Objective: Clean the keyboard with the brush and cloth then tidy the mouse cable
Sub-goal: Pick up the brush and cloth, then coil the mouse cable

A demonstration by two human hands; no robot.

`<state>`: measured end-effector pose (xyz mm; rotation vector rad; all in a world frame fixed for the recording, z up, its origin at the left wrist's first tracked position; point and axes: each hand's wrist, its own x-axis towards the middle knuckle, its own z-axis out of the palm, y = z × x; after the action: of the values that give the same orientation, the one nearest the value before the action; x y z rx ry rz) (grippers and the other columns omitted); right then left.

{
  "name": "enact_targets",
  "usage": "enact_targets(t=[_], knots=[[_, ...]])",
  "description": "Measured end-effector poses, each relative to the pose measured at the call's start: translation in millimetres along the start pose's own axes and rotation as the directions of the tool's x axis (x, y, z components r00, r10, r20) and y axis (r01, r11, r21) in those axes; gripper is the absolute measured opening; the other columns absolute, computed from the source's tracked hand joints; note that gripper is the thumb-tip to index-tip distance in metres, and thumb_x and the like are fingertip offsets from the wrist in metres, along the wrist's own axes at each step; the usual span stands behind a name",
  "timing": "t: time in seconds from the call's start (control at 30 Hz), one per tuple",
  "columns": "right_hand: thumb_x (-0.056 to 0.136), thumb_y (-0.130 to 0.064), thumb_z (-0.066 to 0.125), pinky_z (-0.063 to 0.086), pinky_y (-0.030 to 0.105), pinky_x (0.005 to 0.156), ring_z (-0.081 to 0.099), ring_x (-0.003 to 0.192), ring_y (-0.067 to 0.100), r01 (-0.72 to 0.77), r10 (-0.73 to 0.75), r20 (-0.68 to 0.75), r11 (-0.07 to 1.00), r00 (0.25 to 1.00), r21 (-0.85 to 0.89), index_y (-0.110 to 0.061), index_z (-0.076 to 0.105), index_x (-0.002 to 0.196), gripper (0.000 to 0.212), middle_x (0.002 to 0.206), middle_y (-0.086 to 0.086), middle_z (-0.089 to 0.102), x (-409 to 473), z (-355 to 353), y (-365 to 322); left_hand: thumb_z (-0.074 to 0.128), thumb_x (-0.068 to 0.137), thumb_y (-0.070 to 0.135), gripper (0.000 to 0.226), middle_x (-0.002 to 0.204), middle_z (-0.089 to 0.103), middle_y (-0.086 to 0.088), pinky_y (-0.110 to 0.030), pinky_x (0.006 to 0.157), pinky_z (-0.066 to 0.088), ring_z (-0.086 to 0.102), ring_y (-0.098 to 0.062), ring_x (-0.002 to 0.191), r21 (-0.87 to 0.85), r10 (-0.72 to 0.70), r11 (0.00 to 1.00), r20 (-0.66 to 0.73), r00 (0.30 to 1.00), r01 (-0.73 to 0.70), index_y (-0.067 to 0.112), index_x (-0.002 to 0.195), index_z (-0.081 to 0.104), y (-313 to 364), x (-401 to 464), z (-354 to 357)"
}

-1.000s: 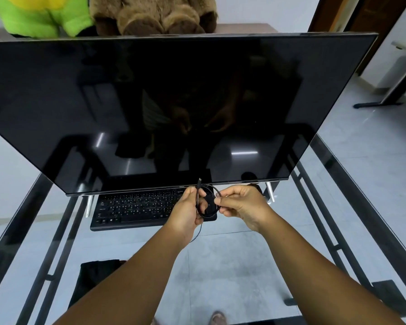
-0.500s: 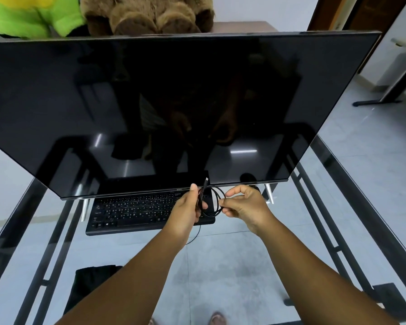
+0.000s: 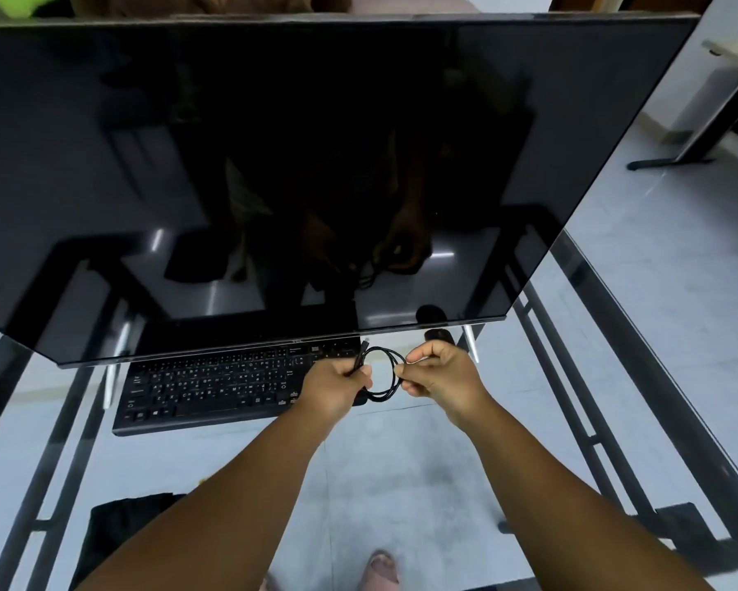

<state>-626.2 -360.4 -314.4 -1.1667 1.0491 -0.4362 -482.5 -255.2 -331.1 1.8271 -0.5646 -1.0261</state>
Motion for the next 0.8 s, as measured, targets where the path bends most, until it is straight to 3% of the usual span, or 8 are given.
enact_targets(t=[0.1, 0.17, 0.23, 0.33, 0.43, 0.5, 0.6, 0.8], knots=[[0.083, -0.010, 0.075, 0.058, 0.035, 0.066, 0.063, 0.061, 0.020, 0.038, -0.043, -0.065, 0.997, 0.997, -0.072, -0.003, 0.063, 0.085, 0.014, 0.071, 0.010, 0.067, 11.8, -10.6, 19.1, 0.066, 0.091, 0.013, 0.015, 0.073, 0.069, -0.005, -0.020, 0.067, 0.045, 0.056, -0.013, 0.068, -0.043, -0.099, 0.994, 0.008, 0.995, 0.099, 0.004, 0.083, 0.075, -3.3, 14.9, 13.7], [0.091, -0.017, 0.067, 0.055, 0.029, 0.074, 0.064, 0.071, 0.017, 0.122, -0.167, -0.149, 0.955, 0.975, -0.269, -0.009, 0.066, 0.089, 0.009, 0.080, 0.003, 0.068, 16.3, -17.8, 37.3, 0.065, 0.090, 0.011, 0.012, 0.071, 0.068, -0.005, -0.016, 0.057, 0.042, 0.054, -0.011, 0.063, -0.062, -0.156, 0.986, -0.009, 0.988, 0.155, 0.003, 0.087, 0.074, -5.4, 22.6, 22.0], [0.096, -0.021, 0.058, 0.047, 0.020, 0.085, 0.065, 0.095, 0.015, 0.205, -0.327, -0.124, 0.800, 0.937, -0.564, -0.015, 0.068, 0.107, 0.016, 0.100, -0.001, 0.069, 13.6, -25.0, 56.8, 0.064, 0.092, 0.010, 0.012, 0.070, 0.067, -0.005, -0.014, 0.050, 0.039, 0.051, -0.010, 0.058, -0.077, -0.194, 0.979, -0.040, 0.980, 0.191, 0.002, 0.091, 0.072, -7.0, 29.3, 29.5], [0.099, -0.027, 0.047, 0.030, 0.019, 0.107, 0.045, 0.132, 0.014, 0.280, -0.367, 0.080, 0.535, 0.927, -0.797, -0.019, 0.049, 0.140, 0.042, 0.142, -0.003, 0.052, 9.1, -34.2, 84.0, 0.065, 0.091, 0.016, 0.012, 0.075, 0.070, -0.005, -0.019, 0.057, 0.045, 0.058, -0.012, 0.063, -0.025, -0.210, 0.978, -0.087, 0.974, 0.209, 0.007, 0.090, 0.074, -9.2, 42.4, 41.2], [0.100, -0.033, 0.041, 0.017, 0.023, 0.115, 0.023, 0.147, 0.013, 0.326, -0.337, 0.208, 0.347, 0.918, -0.879, -0.019, 0.030, 0.152, 0.055, 0.159, -0.004, 0.028, 10.3, -40.4, 105.7, 0.068, 0.089, 0.026, 0.014, 0.081, 0.075, -0.003, -0.026, 0.069, 0.052, 0.066, -0.018, 0.074, 0.111, -0.212, 0.968, -0.124, 0.969, 0.226, 0.014, 0.085, 0.075, -11.3, 55.6, 48.5], [0.099, -0.036, 0.035, 0.017, 0.028, 0.118, 0.017, 0.149, 0.015, 0.332, -0.330, 0.238, 0.266, 0.913, -0.905, -0.018, 0.025, 0.154, 0.058, 0.161, -0.003, 0.021, 12.4, -41.9, 112.4, 0.067, 0.088, 0.031, 0.017, 0.081, 0.074, -0.003, -0.032, 0.076, 0.057, 0.069, -0.023, 0.080, 0.236, -0.181, 0.949, -0.133, 0.974, 0.208, 0.017, 0.082, 0.074, -8.9, 63.0, 50.6], [0.095, -0.042, 0.025, 0.029, 0.036, 0.115, 0.023, 0.148, 0.019, 0.337, -0.343, 0.255, 0.207, 0.904, -0.918, -0.014, 0.031, 0.152, 0.063, 0.160, 0.001, 0.025, 12.8, -39.7, 115.5, 0.062, 0.091, 0.034, 0.024, 0.084, 0.073, -0.006, -0.031, 0.075, 0.053, 0.067, -0.024, 0.081, 0.409, -0.140, 0.894, -0.133, 0.981, 0.183, 0.013, 0.085, 0.073, -1.2, 68.6, 54.3], [0.095, -0.043, 0.027, 0.032, 0.036, 0.113, 0.027, 0.147, 0.019, 0.337, -0.335, 0.265, 0.178, 0.904, -0.925, -0.014, 0.035, 0.149, 0.062, 0.159, 0.002, 0.028, 15.4, -40.9, 116.4, 0.060, 0.094, 0.032, 0.030, 0.106, 0.069, -0.010, -0.031, 0.078, 0.049, 0.064, -0.029, 0.099, 0.548, -0.124, 0.811, -0.180, 0.976, 0.204, 0.006, 0.105, 0.067, 6.4, 79.5, 60.5]])
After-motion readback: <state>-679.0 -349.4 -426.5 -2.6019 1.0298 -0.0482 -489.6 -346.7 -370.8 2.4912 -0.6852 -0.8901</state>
